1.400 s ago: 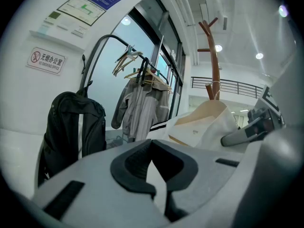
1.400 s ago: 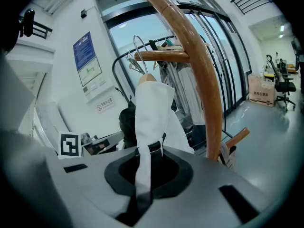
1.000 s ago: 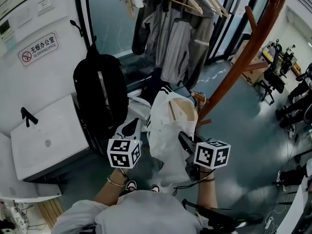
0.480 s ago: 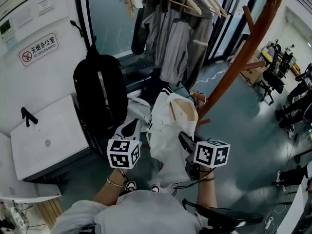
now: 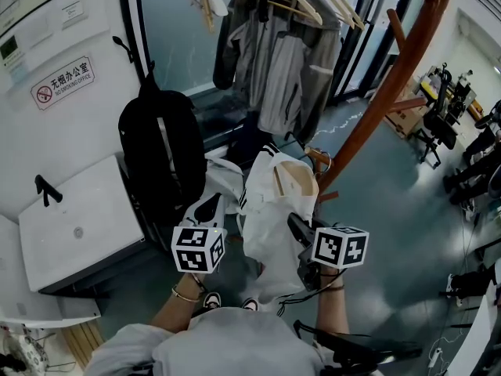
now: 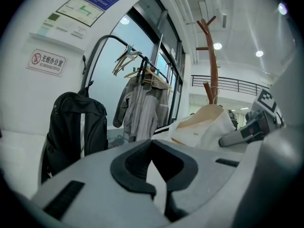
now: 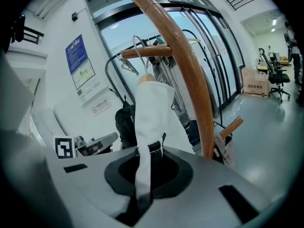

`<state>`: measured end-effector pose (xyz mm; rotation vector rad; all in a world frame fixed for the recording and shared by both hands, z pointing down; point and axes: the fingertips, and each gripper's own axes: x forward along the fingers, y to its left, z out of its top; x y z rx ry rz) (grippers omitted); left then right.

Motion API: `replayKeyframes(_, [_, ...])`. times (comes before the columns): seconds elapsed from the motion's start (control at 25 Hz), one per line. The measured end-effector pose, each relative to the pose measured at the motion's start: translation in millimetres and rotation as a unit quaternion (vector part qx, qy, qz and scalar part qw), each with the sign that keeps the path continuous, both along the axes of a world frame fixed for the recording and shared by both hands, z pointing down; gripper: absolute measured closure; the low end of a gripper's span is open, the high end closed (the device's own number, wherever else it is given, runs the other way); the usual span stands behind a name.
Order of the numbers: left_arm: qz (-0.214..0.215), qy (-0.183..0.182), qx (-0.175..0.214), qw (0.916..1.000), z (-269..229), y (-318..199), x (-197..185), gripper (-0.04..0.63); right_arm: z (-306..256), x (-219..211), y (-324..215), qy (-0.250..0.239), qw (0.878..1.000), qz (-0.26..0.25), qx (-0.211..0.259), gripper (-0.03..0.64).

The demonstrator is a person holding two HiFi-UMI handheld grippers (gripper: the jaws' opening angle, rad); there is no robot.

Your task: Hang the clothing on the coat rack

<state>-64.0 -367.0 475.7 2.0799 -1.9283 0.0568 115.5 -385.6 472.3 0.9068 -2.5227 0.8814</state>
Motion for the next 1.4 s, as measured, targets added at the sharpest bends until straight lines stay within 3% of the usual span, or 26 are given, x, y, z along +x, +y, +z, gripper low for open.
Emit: replayKeyframes(1.4, [0.008,0.008,-0.006,0.9999,8,-1,6,0.588,26,18,-10,0.018,0.999,0.042,-0.030,0.586])
